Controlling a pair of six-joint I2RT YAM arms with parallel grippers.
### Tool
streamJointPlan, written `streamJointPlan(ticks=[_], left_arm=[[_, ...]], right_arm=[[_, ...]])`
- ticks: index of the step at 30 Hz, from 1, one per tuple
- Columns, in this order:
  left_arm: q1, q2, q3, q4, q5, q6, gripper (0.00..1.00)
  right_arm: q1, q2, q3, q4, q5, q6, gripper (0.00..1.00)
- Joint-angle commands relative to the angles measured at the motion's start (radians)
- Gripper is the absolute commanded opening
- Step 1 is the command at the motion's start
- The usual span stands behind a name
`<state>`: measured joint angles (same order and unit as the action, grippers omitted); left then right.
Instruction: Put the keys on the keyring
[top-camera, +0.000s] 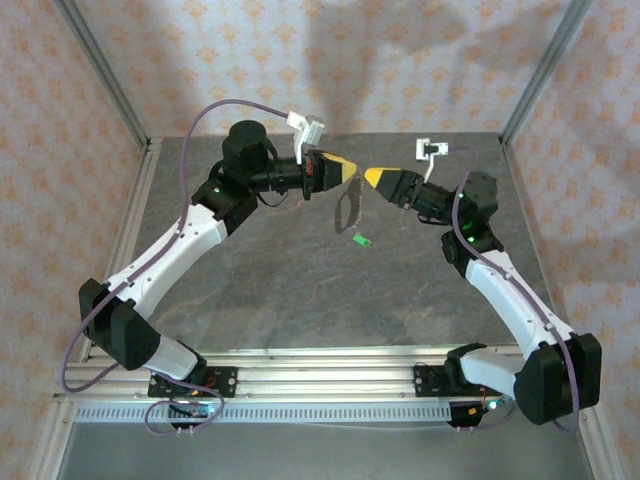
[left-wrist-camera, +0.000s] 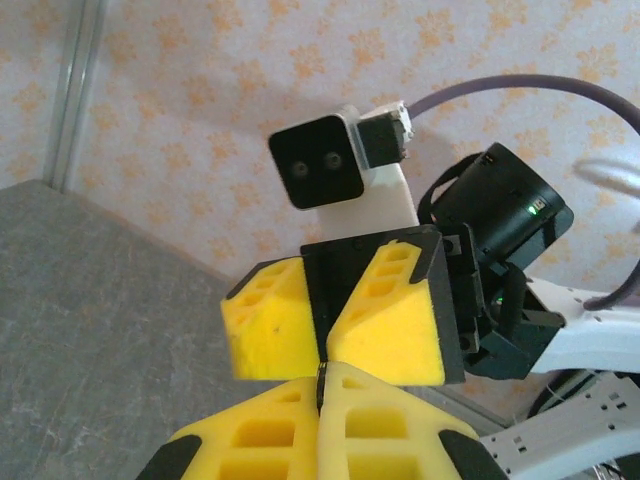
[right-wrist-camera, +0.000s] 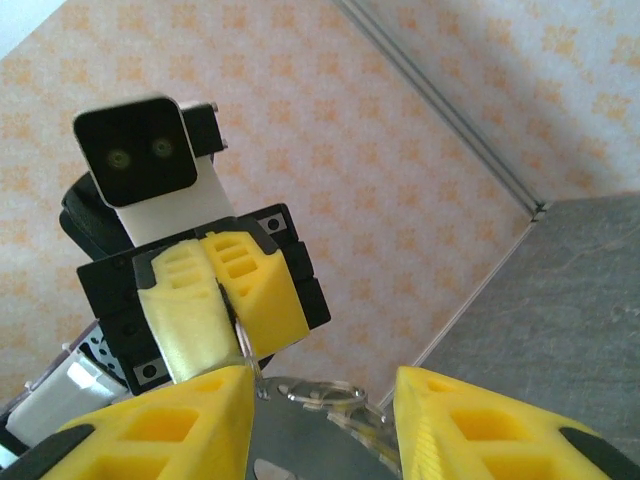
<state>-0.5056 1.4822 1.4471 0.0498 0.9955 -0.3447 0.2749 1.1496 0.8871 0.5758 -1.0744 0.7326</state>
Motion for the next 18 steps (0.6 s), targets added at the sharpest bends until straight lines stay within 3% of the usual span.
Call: streamJointPlan(ticks=[1, 18], left_arm=[[0.003, 0.005, 0.042, -0.021, 0.057, 0.035, 0.0], [0.002, 0.01, 0.035, -0.037, 0.077, 0.05, 0.0]], right_arm=[[0.015, 0.003, 0.021, 0.061, -0.03, 0.0, 0.4], [0.031, -0.005, 0.021, 0.047, -0.005, -0.021, 0.37]])
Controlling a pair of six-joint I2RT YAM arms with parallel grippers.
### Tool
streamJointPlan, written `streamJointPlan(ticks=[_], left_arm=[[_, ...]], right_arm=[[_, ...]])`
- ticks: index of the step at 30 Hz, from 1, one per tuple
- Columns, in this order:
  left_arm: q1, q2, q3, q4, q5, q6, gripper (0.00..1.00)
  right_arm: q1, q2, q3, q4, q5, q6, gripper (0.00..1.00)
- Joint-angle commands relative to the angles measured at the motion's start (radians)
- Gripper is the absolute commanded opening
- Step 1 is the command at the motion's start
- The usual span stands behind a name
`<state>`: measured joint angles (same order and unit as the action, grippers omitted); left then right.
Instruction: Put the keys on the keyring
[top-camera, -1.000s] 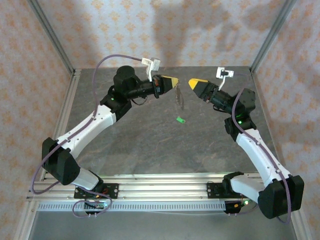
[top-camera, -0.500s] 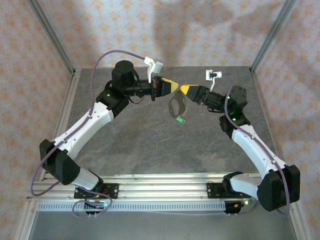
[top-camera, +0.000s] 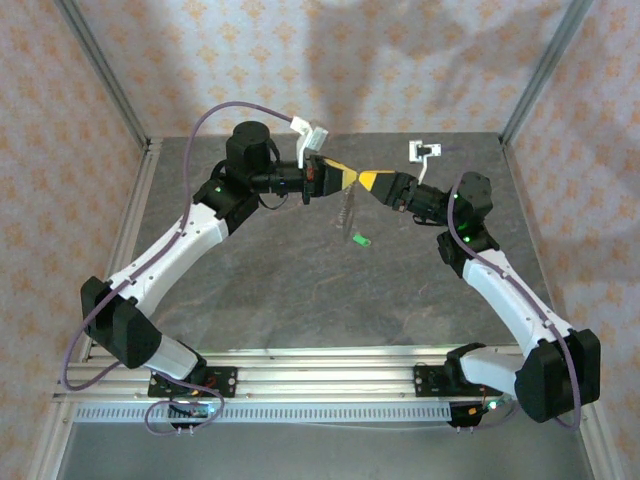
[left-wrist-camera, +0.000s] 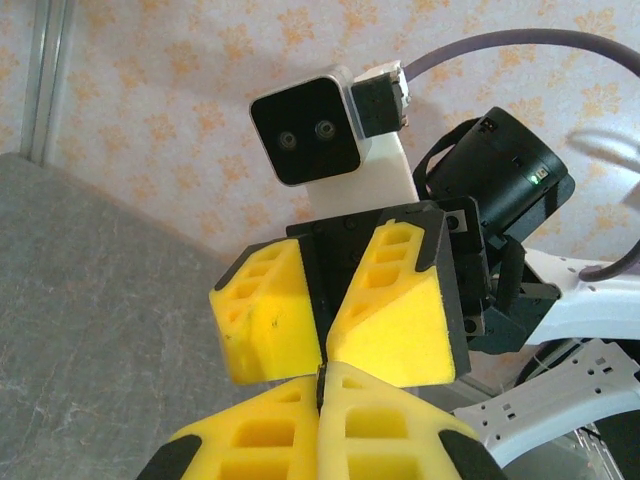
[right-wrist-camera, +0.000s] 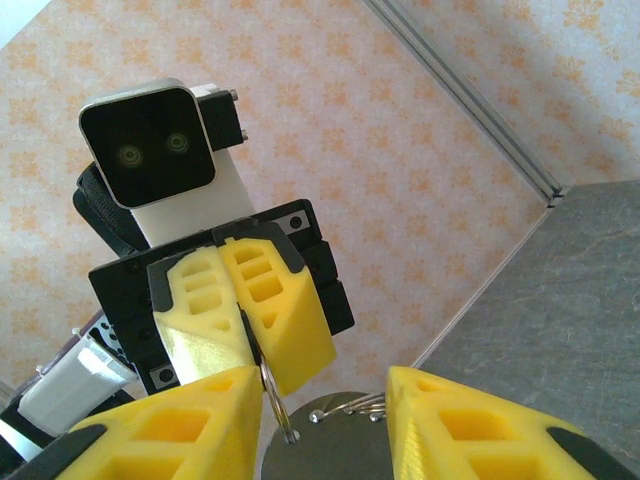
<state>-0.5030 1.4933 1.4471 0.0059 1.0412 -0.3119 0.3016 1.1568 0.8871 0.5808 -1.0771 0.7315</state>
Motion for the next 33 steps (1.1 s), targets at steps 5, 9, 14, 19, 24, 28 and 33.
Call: streamJointPlan(ticks=[5, 9, 14, 19, 24, 28, 33], left_arm=[[0.0, 0.001, 0.03, 0.011, 0.029, 0.016, 0.0], [0.0, 0.004, 0.03, 0.018, 0.029, 0.013, 0.0], [0.0, 0.008, 0.033, 0.016, 0.033, 0.013, 0.0], [0.0, 0.01, 0.036, 0.012, 0.036, 0.014, 0.0], [-0.002, 0.009, 0.034, 0.014, 0.01, 0.004, 0.0], [0.002, -0.031, -0.033, 0.122, -0.164, -0.115, 0.36], [0.012, -0.086, -0.159, 0.332, -0.358, -0.33, 0.54]], right_arm=[[0.006, -0.014, 0.024, 0.047, -0.015, -0.011, 0.28], [0.012, -0.011, 0.023, 0.046, -0.037, -0.011, 0.23], [0.02, -0.011, 0.021, 0.042, -0.044, -0.019, 0.21], [0.021, -0.003, 0.029, 0.04, -0.039, -0.021, 0.08], [0.021, -0.006, 0.025, 0.035, -0.002, -0.033, 0.0], [0.021, -0.019, -0.003, 0.066, 0.075, -0.03, 0.0], [0.022, -0.016, -0.033, 0.177, 0.146, 0.028, 0.0]])
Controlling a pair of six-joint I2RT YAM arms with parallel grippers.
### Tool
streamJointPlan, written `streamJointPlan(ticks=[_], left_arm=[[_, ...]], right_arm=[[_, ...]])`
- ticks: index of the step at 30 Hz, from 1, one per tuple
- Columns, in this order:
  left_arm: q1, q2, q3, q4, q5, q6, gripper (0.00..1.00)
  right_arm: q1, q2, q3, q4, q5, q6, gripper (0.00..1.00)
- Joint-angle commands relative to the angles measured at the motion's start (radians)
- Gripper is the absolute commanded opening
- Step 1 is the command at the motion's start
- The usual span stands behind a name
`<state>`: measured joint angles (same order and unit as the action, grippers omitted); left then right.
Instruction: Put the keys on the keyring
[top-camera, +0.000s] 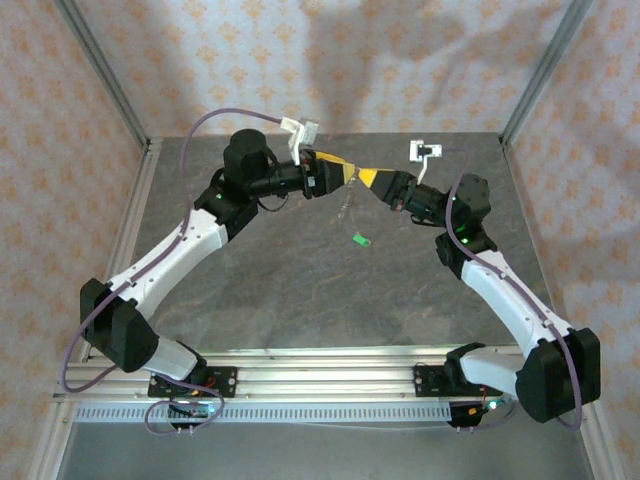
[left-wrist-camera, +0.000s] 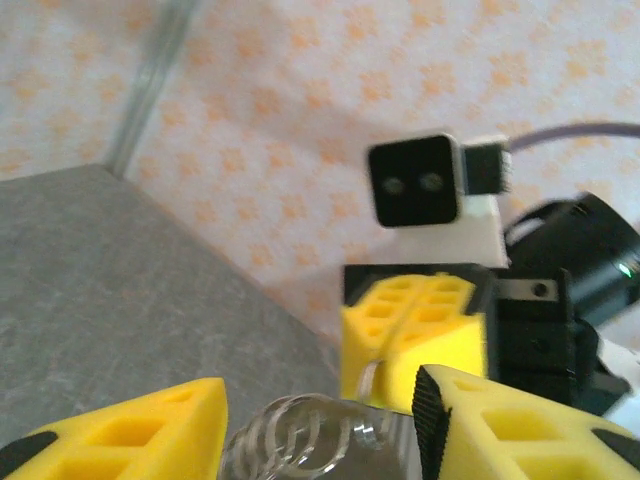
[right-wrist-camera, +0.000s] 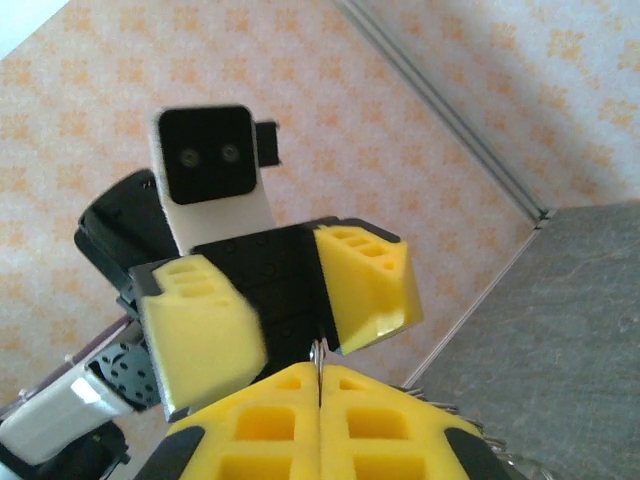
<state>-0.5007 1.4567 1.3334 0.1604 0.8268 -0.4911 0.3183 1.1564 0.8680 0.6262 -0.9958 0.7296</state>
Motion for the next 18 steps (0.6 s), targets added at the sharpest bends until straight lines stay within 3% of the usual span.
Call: streamJointPlan(ticks=[1, 6, 13, 18], left_arm=[[0.008, -0.055, -0.069, 0.216, -0.164, -0.185, 0.54], [0.003, -0.059, -0.128, 0.324, -0.207, -0.284, 0.49], [-0.031, -0.039, -0.123, 0.361, -0.206, -0.3, 0.35], [-0.045, -0.018, -0.123, 0.413, -0.201, -0.323, 0.33]], right_arm=[[0.004, -0.013, -0.022, 0.157, 0.081, 0.044, 0.0], [0.006, 0.005, -0.041, 0.279, 0.16, 0.112, 0.0], [0.031, 0.066, -0.038, 0.397, 0.244, 0.175, 0.0], [0.052, 0.107, -0.015, 0.428, 0.245, 0.194, 0.0]])
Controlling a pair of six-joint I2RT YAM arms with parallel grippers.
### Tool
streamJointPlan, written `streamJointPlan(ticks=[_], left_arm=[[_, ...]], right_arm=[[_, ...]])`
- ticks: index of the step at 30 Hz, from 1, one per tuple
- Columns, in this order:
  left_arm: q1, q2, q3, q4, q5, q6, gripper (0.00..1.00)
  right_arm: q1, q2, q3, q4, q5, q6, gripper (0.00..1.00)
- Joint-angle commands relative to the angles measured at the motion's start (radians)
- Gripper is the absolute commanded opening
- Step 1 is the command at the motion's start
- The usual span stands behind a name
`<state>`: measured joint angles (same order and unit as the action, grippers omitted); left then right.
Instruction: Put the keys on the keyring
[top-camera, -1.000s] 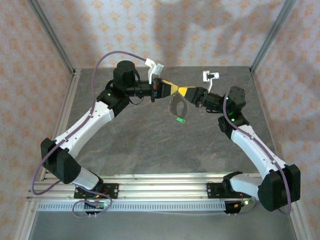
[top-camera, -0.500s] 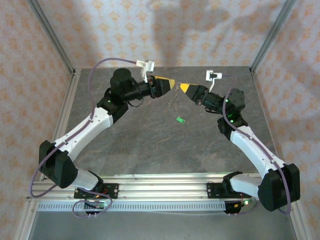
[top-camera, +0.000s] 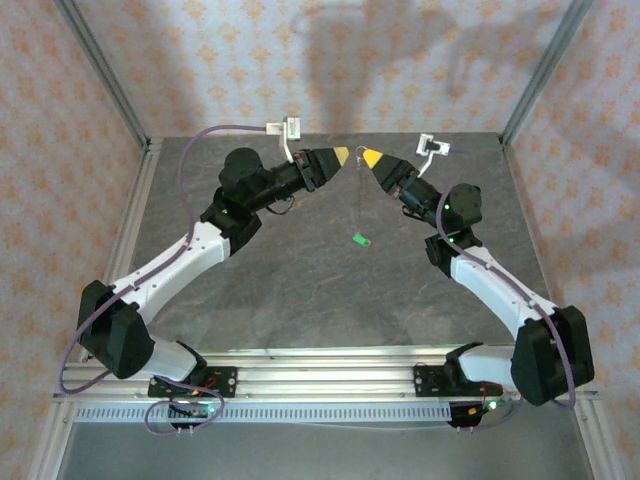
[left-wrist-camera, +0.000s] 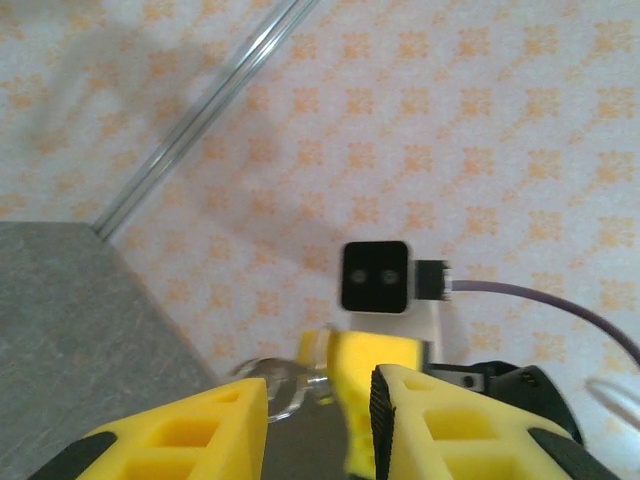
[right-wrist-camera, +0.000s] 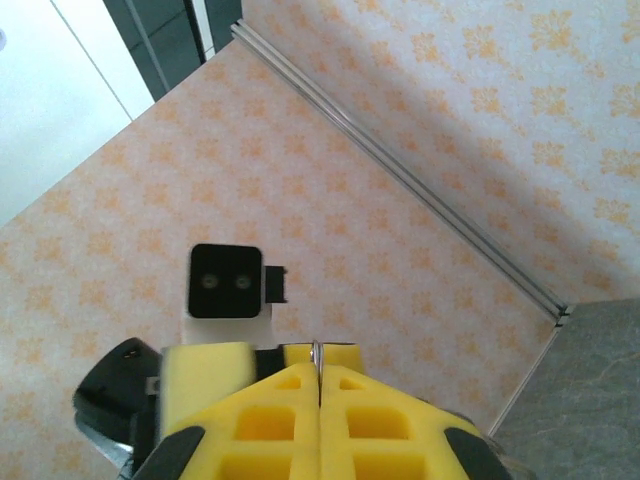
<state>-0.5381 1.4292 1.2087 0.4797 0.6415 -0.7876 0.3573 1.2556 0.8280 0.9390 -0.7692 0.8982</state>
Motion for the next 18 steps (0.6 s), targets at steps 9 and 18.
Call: streamJointPlan(ticks=[9, 18], left_arm=[[-0.012, 0.028, 0.013, 0.113, -0.017, -0.034, 0.33], [-0.014, 0.039, 0.0, 0.117, -0.025, -0.031, 0.34]], right_arm=[[0.03, 0.025, 0.03, 0.121, 0.019, 0.025, 0.0], [0.029, 0.025, 0.035, 0.121, 0.013, 0.024, 0.0]])
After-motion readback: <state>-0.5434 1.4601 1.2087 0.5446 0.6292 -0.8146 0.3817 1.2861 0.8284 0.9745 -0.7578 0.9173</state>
